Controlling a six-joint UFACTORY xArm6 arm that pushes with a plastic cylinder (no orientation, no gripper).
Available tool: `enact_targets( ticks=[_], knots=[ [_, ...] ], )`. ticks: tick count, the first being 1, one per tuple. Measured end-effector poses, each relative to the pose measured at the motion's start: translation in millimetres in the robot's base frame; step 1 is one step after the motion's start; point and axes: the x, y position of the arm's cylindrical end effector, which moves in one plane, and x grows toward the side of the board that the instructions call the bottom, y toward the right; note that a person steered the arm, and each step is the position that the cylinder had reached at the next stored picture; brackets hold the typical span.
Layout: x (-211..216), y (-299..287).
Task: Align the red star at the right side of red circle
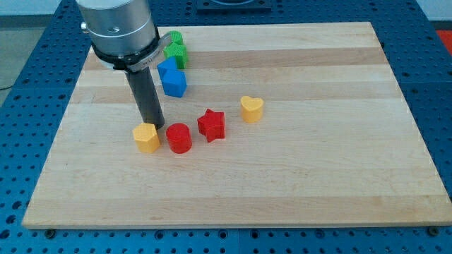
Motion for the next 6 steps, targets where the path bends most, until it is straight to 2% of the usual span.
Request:
enact_targets(
  ticks=[2,3,5,6],
  knots=[
    [-14,13],
    [-25,41],
    [-20,96],
    [-10,105]
  ],
)
